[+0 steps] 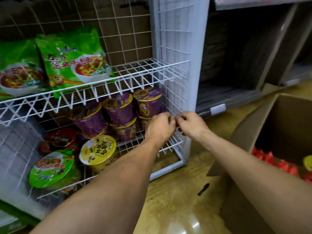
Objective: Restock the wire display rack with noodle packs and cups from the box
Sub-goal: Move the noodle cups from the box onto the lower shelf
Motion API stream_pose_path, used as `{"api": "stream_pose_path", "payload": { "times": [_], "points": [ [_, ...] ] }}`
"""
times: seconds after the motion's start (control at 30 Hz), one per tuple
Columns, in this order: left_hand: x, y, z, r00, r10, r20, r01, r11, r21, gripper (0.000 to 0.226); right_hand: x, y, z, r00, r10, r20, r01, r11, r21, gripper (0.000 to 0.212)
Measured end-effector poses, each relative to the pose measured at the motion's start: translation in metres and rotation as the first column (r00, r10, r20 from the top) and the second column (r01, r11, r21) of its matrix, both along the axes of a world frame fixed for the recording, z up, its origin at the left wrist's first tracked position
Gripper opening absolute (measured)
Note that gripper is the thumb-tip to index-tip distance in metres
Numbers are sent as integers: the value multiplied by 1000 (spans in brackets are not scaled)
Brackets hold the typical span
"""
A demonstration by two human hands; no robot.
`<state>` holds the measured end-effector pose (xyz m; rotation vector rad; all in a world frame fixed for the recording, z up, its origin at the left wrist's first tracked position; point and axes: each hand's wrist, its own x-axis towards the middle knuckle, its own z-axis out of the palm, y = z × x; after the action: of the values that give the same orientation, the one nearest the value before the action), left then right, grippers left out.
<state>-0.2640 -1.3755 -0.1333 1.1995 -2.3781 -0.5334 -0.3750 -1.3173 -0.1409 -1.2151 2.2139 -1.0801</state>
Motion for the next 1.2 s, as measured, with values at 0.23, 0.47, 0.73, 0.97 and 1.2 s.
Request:
{"api": "stream_pose_path", "payload": {
  "times": [0.23, 0.47, 0.73, 0.97, 1.2],
  "points": [
    [-56, 36, 2, 983, -121, -140, 114, 992, -55, 30, -43, 55, 24, 976, -184, -115, 181, 983, -34, 25],
    [-129, 94, 7, 921, -239, -309, 248, 969, -10, 29, -100, 121, 26, 925, -364, -107, 357, 931, -76, 27],
    [-204, 163, 5, 870, -371, -325, 427, 896, 121, 23, -157, 191, 17, 822, -564, -82, 560, 826, -72, 27],
    [-242, 193, -17, 839, -519, -165, 545, 806, 233, 31, -190, 241, -16, 790, -608, -83, 613, 789, 51, 24],
    [-288, 228, -46, 833, -534, -146, 546, 748, 378, 30, -220, 271, -45, 717, -697, 3, 692, 712, 115, 27]
  ]
}}
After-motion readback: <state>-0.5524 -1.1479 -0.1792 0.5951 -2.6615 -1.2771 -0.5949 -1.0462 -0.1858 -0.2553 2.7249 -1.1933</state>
